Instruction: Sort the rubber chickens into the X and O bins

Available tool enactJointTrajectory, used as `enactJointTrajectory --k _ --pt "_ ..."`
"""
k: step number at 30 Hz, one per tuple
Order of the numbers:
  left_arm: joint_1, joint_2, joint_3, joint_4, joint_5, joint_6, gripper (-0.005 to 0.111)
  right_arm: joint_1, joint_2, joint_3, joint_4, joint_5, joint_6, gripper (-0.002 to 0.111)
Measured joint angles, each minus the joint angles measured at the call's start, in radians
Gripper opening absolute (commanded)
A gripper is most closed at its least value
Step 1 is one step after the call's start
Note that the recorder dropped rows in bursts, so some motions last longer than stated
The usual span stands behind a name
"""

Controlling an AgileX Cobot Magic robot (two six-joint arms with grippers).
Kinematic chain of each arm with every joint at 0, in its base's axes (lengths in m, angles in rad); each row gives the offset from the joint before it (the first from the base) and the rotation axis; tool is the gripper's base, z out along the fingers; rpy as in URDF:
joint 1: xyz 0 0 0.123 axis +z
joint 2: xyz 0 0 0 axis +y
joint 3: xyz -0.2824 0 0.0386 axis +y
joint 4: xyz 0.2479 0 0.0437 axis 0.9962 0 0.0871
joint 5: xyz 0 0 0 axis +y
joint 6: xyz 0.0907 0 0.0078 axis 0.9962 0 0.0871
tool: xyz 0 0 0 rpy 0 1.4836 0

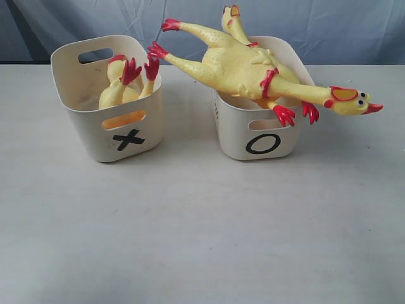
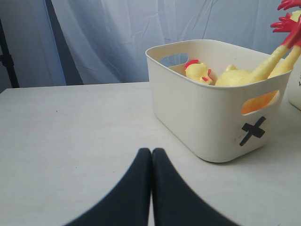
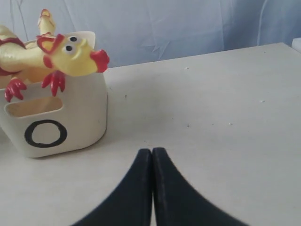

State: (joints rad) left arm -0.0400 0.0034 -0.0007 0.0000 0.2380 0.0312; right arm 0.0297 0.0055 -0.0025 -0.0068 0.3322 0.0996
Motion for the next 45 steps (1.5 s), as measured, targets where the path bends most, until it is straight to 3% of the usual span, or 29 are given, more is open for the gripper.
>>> enactJointTrajectory --k 45 --pt "0.0 0.0 0.0 0.0 0.0 0.0 0.0 0.004 0.0 0.0 -0.008 0.008 -0.069 -0.001"
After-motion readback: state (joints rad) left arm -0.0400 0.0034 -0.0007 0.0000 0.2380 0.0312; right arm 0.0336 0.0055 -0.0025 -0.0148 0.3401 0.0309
